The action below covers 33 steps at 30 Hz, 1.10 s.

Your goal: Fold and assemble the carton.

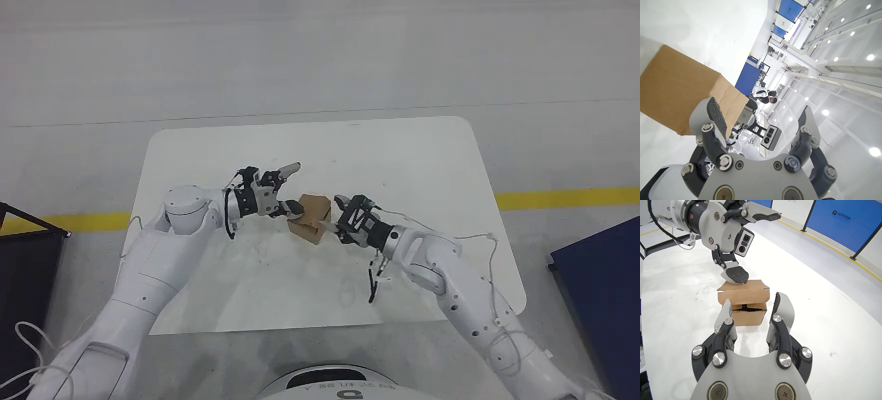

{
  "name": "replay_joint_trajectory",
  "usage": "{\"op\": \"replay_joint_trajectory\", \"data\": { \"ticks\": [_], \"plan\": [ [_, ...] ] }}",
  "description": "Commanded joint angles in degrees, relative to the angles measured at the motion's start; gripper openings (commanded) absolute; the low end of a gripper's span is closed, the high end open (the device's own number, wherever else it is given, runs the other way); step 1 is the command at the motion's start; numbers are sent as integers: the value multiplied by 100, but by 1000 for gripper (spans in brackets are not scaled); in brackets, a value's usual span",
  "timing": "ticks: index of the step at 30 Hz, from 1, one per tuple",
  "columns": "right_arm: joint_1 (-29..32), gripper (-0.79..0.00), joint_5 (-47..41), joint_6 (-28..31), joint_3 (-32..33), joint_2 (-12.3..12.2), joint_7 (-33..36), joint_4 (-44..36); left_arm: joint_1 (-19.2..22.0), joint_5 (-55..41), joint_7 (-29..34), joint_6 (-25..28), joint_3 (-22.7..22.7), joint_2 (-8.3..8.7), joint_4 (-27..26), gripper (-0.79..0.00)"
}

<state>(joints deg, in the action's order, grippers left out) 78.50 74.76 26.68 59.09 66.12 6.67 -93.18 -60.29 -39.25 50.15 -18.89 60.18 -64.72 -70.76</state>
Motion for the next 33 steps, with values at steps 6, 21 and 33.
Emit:
{"op": "replay_joint_trajectory", "data": {
  "ticks": [6, 21, 33],
  "plan": [
    [-181, -323, -23, -10, -163, 54, 6, 183, -20, -53, 27, 21, 21, -8, 43, 0],
    [-285, -240, 30, -222, -310, 116, 218, 287, -39, 33, 63, 28, 14, -16, 46, 0],
    [-348, -289, -8, -280, -391, 161, 265, 310, -58, -13, 104, 62, 20, -32, 85, 0]
  ]
}}
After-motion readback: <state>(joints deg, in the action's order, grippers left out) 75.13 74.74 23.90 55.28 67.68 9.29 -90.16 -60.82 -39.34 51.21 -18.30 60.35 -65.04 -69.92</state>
